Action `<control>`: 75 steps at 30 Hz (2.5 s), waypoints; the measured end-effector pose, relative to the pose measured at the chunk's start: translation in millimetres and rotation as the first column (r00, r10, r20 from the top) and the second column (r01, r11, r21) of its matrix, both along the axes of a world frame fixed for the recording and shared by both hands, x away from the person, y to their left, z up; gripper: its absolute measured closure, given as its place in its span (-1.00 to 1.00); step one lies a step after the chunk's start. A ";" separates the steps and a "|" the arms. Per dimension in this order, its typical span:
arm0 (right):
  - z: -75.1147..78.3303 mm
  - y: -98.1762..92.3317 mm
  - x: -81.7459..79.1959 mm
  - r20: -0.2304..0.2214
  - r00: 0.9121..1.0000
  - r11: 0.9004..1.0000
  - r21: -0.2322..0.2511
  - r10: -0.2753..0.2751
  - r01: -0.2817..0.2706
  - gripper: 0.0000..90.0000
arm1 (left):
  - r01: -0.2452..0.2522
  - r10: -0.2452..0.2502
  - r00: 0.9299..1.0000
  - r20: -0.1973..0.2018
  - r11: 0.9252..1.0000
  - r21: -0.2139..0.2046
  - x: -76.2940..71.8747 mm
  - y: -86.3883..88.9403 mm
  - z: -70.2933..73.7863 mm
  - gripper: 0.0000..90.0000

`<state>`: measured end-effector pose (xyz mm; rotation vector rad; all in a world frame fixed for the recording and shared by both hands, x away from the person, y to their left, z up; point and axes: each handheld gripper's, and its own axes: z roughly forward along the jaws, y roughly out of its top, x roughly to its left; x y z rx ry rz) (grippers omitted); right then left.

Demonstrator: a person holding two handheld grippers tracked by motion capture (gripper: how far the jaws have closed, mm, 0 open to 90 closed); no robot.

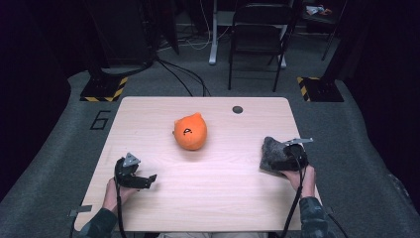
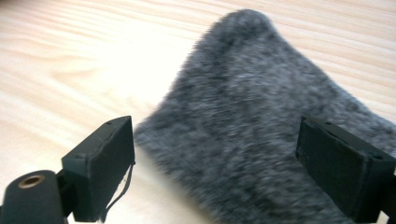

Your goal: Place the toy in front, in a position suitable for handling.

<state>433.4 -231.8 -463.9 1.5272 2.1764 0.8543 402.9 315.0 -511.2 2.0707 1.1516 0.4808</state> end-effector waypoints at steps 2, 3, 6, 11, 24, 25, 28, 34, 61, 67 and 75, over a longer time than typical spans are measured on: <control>1.0 4.1 -6.1 0.000 1.000 1.000 0.008 0.017 -0.017 -0.79 | 0.015 -0.015 1.000 0.018 1.000 -0.002 4.9 -2.3 4.3 -0.93; 1.3 5.8 -8.6 -0.005 1.000 1.000 0.005 0.026 -0.026 -0.79 | 0.025 -0.025 0.999 0.024 1.000 0.001 7.4 -3.3 6.9 -0.93; 1.0 9.8 -14.4 -0.014 0.999 0.999 -0.002 0.038 -0.038 -0.78 | 0.054 -0.055 0.997 0.059 0.998 0.018 15.1 -7.2 14.6 -0.91; -0.3 12.0 -20.3 -0.015 0.998 0.998 -0.004 0.056 -0.056 -0.77 | 0.087 -0.088 0.991 0.097 0.996 0.015 26.9 -12.2 25.1 -0.91; -1.4 15.6 -39.0 -0.026 0.997 0.997 -0.022 0.070 -0.071 -0.79 | 0.134 -0.132 0.976 0.171 0.991 -0.002 65.6 -32.0 48.9 -0.86; -1.2 16.7 -40.8 -0.031 0.997 0.998 -0.022 0.066 -0.067 -0.79 | 0.136 -0.133 0.975 0.180 0.991 -0.007 69.1 -33.9 50.7 -0.86; -1.0 18.1 -44.3 -0.028 0.997 0.997 -0.024 0.072 -0.073 -0.79 | 0.142 -0.136 0.971 0.196 0.990 -0.018 79.8 -37.5 55.3 -0.85; -1.7 16.6 -49.0 -0.032 0.997 0.997 -0.026 0.068 -0.069 -0.79 | 0.150 -0.142 0.970 0.197 0.988 -0.028 101.8 -45.1 57.4 -0.81; -8.7 6.8 -54.1 -0.076 0.996 0.999 -0.016 0.037 -0.038 -0.78 | 0.308 -0.304 0.948 0.097 0.951 -0.027 131.2 -96.7 38.8 -0.23; -9.5 1.6 -51.8 -0.078 0.997 1.000 -0.013 0.022 -0.023 -0.77 | 0.280 -0.274 0.952 0.134 0.960 -0.024 124.7 -99.1 31.5 0.34; -9.5 4.6 -46.8 -0.081 0.996 0.999 -0.019 0.041 -0.043 -0.75 | 0.242 -0.232 0.955 0.188 0.970 -0.032 115.2 -101.6 31.7 0.62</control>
